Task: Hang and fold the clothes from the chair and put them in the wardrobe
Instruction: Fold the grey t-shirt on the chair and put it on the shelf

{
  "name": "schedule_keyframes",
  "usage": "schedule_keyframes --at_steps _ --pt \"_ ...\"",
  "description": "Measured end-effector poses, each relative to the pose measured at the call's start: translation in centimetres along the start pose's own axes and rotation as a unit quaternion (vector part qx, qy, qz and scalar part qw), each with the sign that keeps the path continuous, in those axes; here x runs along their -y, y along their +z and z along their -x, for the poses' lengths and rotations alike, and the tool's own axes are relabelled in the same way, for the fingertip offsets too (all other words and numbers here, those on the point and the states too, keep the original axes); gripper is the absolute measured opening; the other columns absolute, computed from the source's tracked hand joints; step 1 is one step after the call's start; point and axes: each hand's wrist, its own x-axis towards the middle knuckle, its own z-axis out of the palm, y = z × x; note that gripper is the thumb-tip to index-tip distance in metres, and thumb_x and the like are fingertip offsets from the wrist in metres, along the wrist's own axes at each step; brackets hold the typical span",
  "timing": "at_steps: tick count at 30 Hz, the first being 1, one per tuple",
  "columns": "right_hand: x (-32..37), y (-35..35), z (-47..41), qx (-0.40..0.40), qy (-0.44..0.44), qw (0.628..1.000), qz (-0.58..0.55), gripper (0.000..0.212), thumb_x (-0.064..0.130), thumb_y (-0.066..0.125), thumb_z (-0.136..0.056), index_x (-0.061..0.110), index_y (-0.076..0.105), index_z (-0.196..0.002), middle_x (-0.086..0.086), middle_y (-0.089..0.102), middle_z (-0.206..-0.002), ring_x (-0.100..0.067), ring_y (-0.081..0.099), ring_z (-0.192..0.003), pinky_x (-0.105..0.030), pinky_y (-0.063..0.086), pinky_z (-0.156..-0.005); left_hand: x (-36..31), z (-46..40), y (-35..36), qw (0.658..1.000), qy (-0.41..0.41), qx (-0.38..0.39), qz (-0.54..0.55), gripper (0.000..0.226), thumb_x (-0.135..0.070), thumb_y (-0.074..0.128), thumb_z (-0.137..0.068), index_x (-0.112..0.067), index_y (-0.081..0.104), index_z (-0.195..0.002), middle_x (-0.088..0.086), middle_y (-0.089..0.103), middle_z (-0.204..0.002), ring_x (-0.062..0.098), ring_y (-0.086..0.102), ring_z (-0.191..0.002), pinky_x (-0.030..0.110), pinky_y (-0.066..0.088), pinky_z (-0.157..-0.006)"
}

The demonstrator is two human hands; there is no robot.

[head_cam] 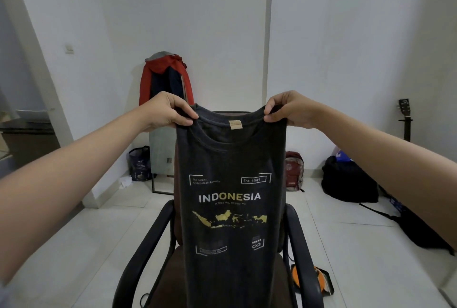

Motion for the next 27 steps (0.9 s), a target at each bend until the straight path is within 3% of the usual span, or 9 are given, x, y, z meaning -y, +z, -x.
schedule_keyframes --at_steps 6,11,15,20,27 --pt "-1.5 0.7 -4.9 -0.029 0.014 0.999 0.005 0.022 -0.016 0.06 -0.079 0.005 0.061 -0.074 -0.003 0.068 -0.067 -0.014 0.068 -0.069 -0.02 0.056 -0.063 3.6 -4.3 -1.7 1.0 -0.004 0.027 0.003 0.024 0.015 0.064 -0.075 -0.008 0.069 -0.082 -0.007 0.07 -0.061 0.003 0.067 -0.061 0.009 0.048 -0.051" --pt "-3.5 1.1 -8.8 -0.079 0.024 0.997 -0.011 0.029 -0.02 0.06 -0.077 0.007 0.062 -0.066 -0.003 0.067 -0.062 -0.015 0.067 -0.063 -0.02 0.057 -0.064 7.5 -8.5 -2.8 0.999 0.004 0.04 -0.003 0.028 0.014 0.069 -0.073 -0.013 0.073 -0.077 0.004 0.069 -0.082 0.01 0.067 -0.078 0.017 0.056 -0.068" --pt "-5.1 1.4 -11.4 -0.14 0.034 0.989 -0.015 0.029 -0.02 0.061 -0.076 0.007 0.06 -0.067 -0.001 0.065 -0.058 -0.013 0.066 -0.059 -0.019 0.056 -0.062 9.8 -11.4 -2.8 0.999 0.014 0.041 0.007 0.029 0.014 0.068 -0.074 -0.014 0.073 -0.075 0.004 0.068 -0.079 0.005 0.067 -0.07 0.013 0.053 -0.064" --pt "-5.4 1.6 -13.7 -0.197 0.045 0.979 -0.025 0.027 -0.02 0.061 -0.077 0.006 0.058 -0.068 0.002 0.065 -0.056 -0.011 0.065 -0.058 -0.017 0.055 -0.06 11.6 -14.9 -3.3 0.999 0.027 0.033 0.019 0.027 0.011 0.069 -0.075 -0.016 0.073 -0.076 0.004 0.068 -0.08 0.012 0.064 -0.077 0.016 0.056 -0.067" --pt "-4.3 2.2 -13.0 -0.2 0.056 0.978 -0.033 0.025 -0.018 0.061 -0.078 0.005 0.058 -0.07 0.0 0.067 -0.062 -0.015 0.066 -0.067 -0.019 0.055 -0.063 11.6 -14.8 -3.8 0.996 0.026 0.05 0.07 0.026 0.013 0.065 -0.077 -0.012 0.071 -0.081 0.001 0.067 -0.081 0.01 0.064 -0.078 0.013 0.053 -0.064"
